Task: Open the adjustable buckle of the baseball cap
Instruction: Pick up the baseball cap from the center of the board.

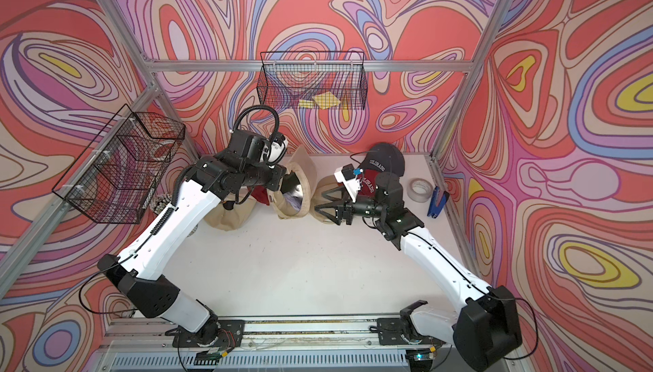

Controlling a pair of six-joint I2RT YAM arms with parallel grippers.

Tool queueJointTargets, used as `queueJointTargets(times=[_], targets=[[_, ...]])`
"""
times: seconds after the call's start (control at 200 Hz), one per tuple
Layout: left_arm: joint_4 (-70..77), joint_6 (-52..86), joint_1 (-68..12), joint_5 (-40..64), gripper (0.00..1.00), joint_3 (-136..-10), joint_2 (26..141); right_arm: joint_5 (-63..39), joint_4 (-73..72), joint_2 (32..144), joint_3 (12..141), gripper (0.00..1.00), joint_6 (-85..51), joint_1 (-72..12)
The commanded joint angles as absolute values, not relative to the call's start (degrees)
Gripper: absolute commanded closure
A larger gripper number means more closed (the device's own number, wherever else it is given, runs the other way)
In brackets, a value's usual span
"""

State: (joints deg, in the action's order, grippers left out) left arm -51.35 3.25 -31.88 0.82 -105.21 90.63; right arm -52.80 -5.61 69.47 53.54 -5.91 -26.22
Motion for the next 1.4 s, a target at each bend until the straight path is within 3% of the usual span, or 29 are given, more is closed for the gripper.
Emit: queueJointTargets(times=[0.0,0.06,0.125,0.245,0.461,0.661,1.077,1.207,1.392], targets=[[-51.4,2.8,-31.6,-0.2,1.0,-104.5,90.9,-46.8,-4.8,71.2,56.2,0.36,1.1,-29.3],[-51.6,3.7,-31.3,0.0,1.0,-104.5,91.4,-42.8,-4.8,72.6,57.0,0.37,0.8,-30.7],[-51.6,4.3,-31.1,0.4,1.0,-104.5,91.8,-38.5,-5.5,74.0,57.1,0.33,1.2,-32.3],[-51.4,5.6,-30.6,1.7,1.0,-104.6,92.5,-39.6,-8.9,76.5,56.4,0.27,0.7,-34.3],[-50.8,8.7,-29.8,2.7,1.0,-104.8,93.6,-31.7,-10.1,80.0,57.3,0.22,2.9,-39.0],[-50.1,14.0,-28.1,5.5,1.0,-104.1,94.5,-25.1,-15.4,82.5,56.3,0.21,1.1,-41.5],[-44.7,20.9,-26.2,13.1,1.0,-99.5,92.6,-21.8,-14.3,89.9,61.0,0.19,2.7,-45.0],[-44.6,21.1,-26.1,13.6,1.0,-99.2,92.5,-21.0,-13.2,91.8,62.7,0.25,3.2,-45.2],[-44.7,20.8,-25.8,13.9,1.0,-99.1,92.4,-22.6,-8.9,93.5,65.8,0.47,3.9,-45.3]])
